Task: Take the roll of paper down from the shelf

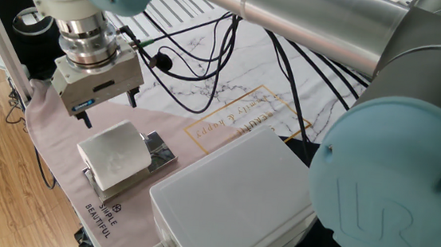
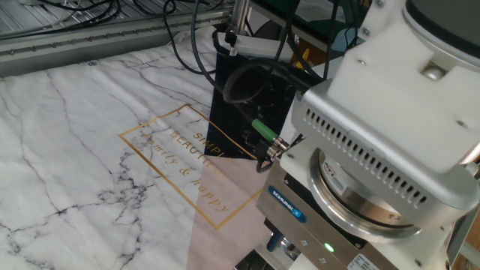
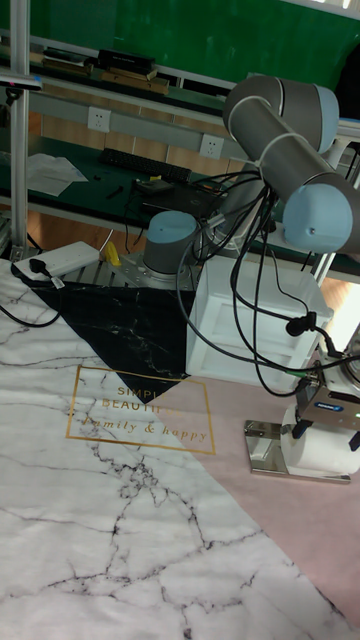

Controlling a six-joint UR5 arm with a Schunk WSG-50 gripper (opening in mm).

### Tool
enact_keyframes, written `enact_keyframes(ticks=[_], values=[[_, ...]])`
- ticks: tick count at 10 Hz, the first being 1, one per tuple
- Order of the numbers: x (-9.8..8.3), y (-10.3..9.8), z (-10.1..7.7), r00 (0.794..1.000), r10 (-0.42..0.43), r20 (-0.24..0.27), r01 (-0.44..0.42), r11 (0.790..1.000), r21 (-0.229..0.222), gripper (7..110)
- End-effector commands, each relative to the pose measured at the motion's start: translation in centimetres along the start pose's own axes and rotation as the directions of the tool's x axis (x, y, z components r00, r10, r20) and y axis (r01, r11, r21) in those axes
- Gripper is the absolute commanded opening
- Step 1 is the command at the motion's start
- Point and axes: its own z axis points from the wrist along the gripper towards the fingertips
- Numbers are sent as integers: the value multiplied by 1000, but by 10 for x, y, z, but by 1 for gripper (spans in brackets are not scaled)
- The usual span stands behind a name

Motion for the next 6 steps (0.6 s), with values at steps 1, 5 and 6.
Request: enact_keyframes(ticks=[1, 5, 6], values=[[4, -4, -2, 1000, -8, -22, 8, 1000, 6, 88], [-13, 4, -2, 996, -70, 48, 72, 997, -24, 66], [-17, 3, -2, 996, -62, 65, 63, 998, -16, 66]])
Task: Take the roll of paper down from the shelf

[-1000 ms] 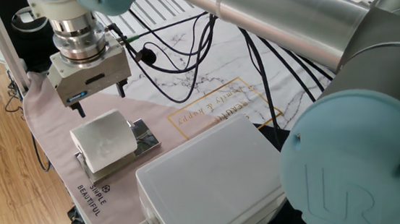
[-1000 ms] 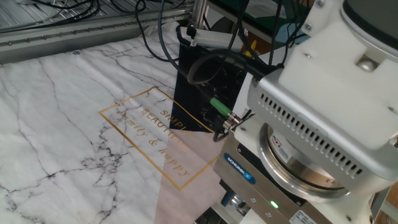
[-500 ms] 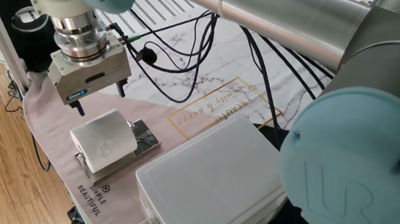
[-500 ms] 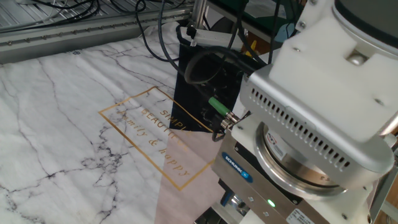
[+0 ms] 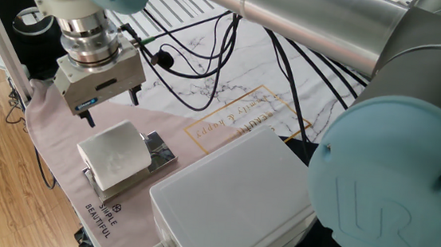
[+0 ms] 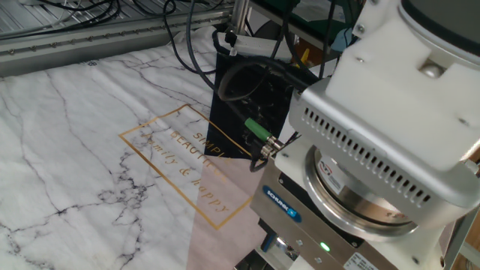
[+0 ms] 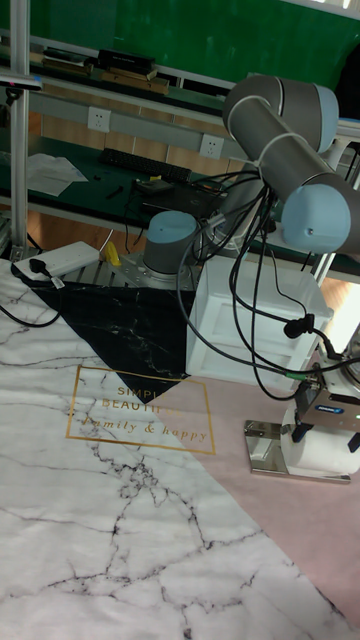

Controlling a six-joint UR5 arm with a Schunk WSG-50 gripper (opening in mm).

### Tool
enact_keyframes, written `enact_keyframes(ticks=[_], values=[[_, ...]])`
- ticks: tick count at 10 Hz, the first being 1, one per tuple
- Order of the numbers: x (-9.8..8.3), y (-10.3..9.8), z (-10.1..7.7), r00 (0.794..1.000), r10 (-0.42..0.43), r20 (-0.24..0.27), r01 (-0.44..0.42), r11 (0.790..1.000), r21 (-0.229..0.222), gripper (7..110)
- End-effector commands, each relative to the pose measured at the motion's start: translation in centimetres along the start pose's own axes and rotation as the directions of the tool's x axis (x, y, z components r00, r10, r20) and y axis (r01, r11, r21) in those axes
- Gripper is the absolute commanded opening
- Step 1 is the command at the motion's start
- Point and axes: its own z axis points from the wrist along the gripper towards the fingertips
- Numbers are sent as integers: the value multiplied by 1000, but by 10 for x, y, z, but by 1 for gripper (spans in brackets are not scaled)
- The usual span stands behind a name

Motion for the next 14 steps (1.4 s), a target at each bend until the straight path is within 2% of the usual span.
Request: enact_keyframes(ticks=[1, 3, 5, 6, 8, 10, 11, 12, 13, 14], values=[[-10, 6, -1, 999, -6, 37, 7, 1000, -27, 66], [-12, 6, -2, 999, -9, 48, 11, 1000, -29, 66], [-12, -11, -2, 999, -27, 44, 25, 999, 41, 66], [-13, -29, -3, 997, -63, 45, 58, 992, 113, 66], [-12, -24, -3, 998, -57, 41, 52, 994, 94, 66], [-12, -26, -3, 997, -61, 40, 57, 993, 104, 66], [-12, -21, -2, 997, -69, 41, 65, 994, 84, 66], [-14, -7, -1, 996, -79, 49, 78, 997, 30, 88], [-19, 10, 1, 995, -75, 66, 75, 997, -1, 88], [-28, 20, 2, 995, -53, 82, 54, 998, -11, 88]])
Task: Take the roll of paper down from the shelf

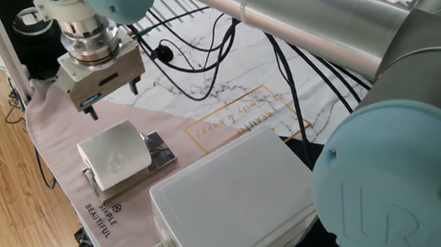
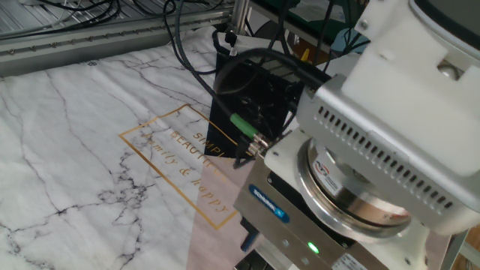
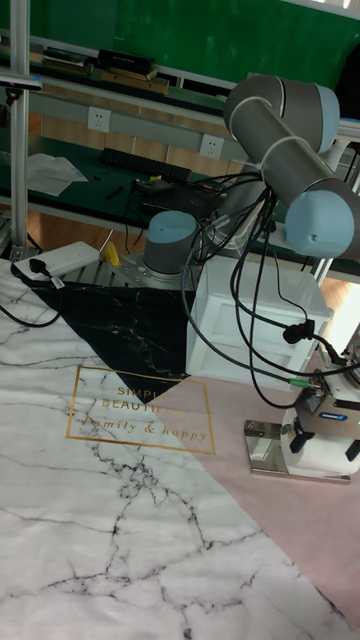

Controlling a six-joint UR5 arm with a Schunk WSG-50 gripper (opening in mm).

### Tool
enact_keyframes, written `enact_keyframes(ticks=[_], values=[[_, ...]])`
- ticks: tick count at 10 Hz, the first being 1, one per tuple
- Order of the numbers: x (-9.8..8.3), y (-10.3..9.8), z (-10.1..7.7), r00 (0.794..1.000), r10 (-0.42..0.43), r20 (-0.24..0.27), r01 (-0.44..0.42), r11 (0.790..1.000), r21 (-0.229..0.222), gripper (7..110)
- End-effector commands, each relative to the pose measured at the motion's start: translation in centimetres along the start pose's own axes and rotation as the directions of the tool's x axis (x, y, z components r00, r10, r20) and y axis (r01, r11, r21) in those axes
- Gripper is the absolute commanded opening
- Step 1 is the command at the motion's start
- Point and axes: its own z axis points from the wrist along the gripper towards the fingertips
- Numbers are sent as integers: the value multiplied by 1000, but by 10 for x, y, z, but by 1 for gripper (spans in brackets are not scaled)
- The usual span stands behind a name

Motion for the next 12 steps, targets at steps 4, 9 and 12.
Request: enact_keyframes(ticks=[4, 9, 12], values=[[-24, 53, 4, 996, 83, 12, -82, 993, -83, 107], [8, 51, 5, 998, 54, -42, -56, 997, -56, 88], [8, 46, 12, 998, 51, -40, -53, 997, -56, 88]])
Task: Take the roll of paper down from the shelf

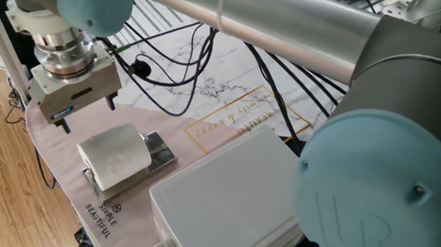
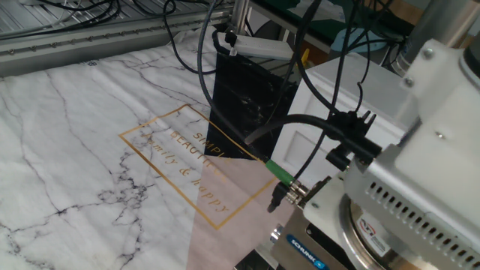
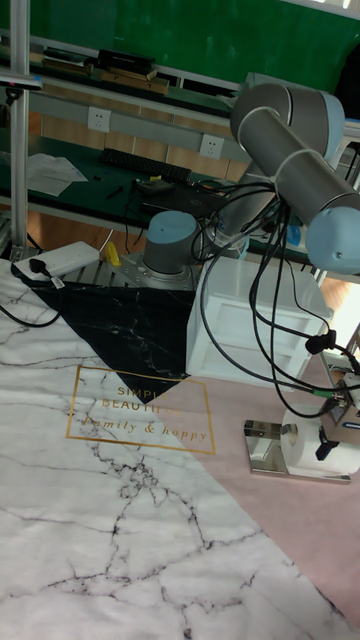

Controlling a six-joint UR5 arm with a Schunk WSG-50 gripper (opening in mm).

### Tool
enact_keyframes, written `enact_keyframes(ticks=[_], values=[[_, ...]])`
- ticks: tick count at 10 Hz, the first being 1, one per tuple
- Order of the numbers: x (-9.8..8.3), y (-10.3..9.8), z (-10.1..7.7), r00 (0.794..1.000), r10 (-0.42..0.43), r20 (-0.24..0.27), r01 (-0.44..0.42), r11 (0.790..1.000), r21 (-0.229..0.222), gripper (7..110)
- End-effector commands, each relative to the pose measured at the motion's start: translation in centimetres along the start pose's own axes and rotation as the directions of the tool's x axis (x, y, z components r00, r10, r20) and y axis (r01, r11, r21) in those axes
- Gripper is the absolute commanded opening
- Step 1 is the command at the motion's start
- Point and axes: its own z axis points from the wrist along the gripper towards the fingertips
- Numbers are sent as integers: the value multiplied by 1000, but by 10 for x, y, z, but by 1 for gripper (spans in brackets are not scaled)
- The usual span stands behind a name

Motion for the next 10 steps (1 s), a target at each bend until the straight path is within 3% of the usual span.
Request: enact_keyframes(ticks=[1, 3, 7, 8, 10], values=[[0, 6, 2, 1000, 4, -1, -4, 1000, -27, 88], [8, 8, 2, 999, 6, -31, -7, 999, -35, 88], [-19, 1, 1, 996, -37, 76, 37, 999, -7, 88], [-18, -3, 1, 997, -18, 72, 17, 1000, 10, 88], [-13, -2, 2, 998, 34, 51, -34, 999, 0, 88]])
